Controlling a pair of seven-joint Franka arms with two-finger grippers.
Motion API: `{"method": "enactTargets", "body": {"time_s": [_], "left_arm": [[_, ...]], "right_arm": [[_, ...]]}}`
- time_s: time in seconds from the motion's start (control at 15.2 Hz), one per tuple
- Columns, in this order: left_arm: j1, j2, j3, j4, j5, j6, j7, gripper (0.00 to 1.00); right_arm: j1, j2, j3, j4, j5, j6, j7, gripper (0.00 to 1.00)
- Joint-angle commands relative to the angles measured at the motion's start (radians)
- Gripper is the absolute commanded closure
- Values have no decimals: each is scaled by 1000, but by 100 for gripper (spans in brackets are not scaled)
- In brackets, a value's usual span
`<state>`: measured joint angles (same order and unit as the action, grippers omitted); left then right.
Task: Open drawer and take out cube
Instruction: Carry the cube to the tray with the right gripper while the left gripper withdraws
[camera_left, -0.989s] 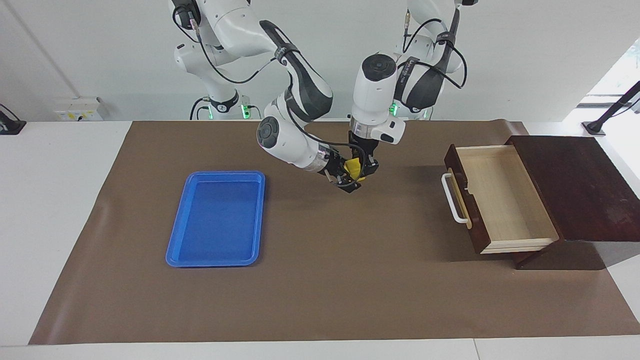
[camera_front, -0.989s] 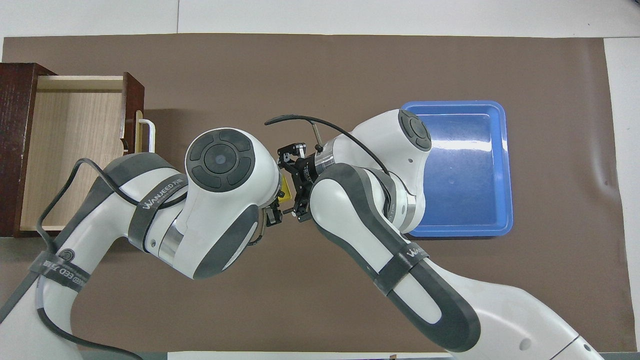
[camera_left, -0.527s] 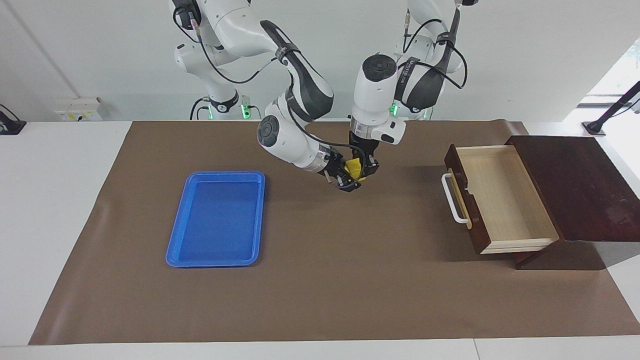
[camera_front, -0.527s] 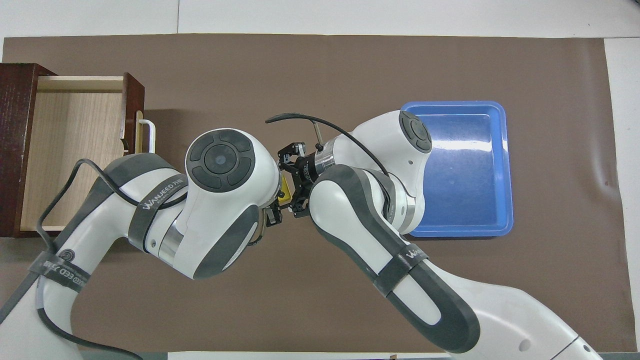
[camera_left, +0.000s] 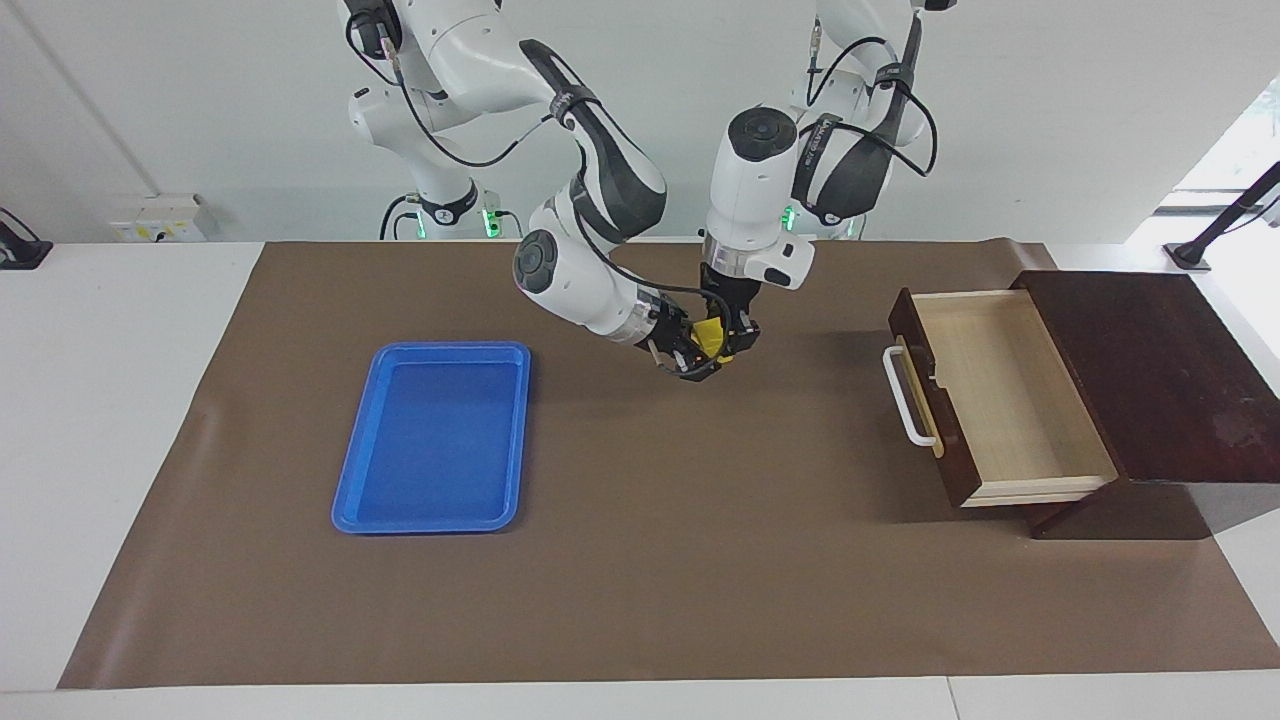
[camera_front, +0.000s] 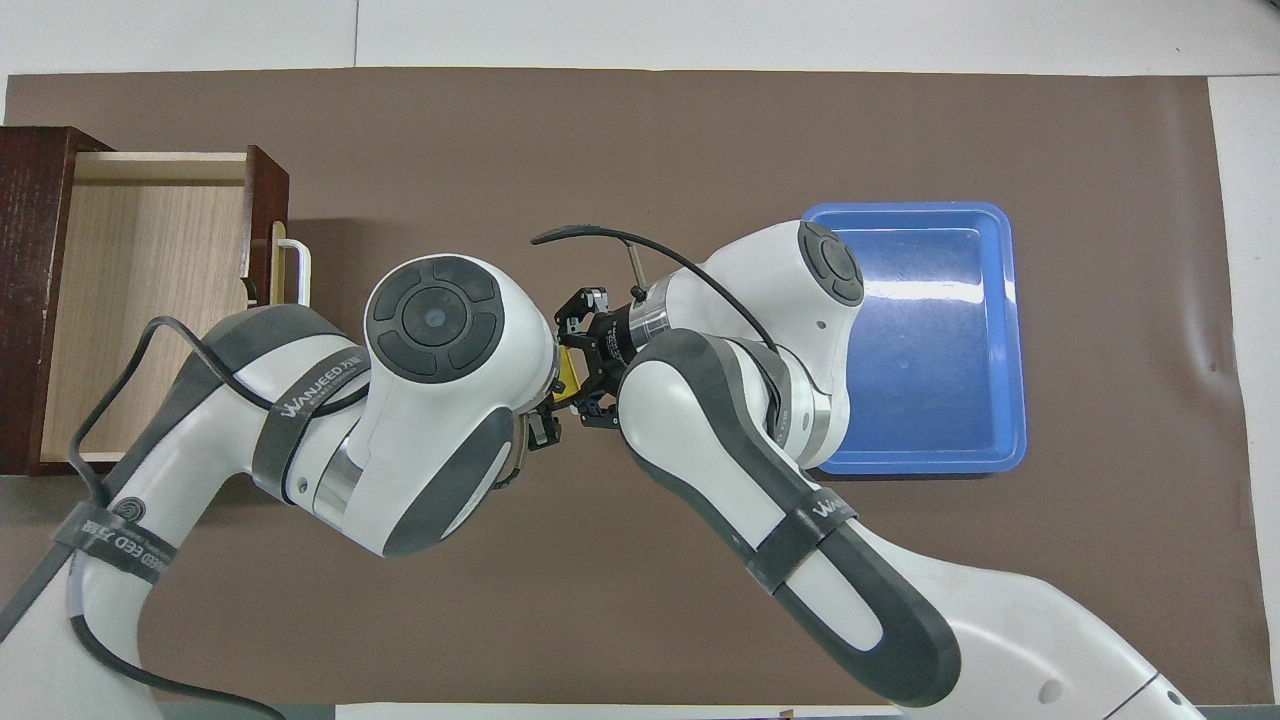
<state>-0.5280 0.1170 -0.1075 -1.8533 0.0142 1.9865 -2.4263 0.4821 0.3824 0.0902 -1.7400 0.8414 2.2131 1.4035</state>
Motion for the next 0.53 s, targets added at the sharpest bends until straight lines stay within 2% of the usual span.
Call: {"method": "enactTargets", "body": {"time_s": [0.0,0.26,0.46], "left_arm": [[-1,-20,14,-26,-3,-5,38,0],[120,-10,19,-24,-3,11,247,0],[261,-5,19,-33,0,52,418,0]], "right_arm": [[-20,16,0,40,19,-3,11,100],[-42,20,0,51,41,-21,11,100],[-132,27,-1,59,39,-50,9,100]]}}
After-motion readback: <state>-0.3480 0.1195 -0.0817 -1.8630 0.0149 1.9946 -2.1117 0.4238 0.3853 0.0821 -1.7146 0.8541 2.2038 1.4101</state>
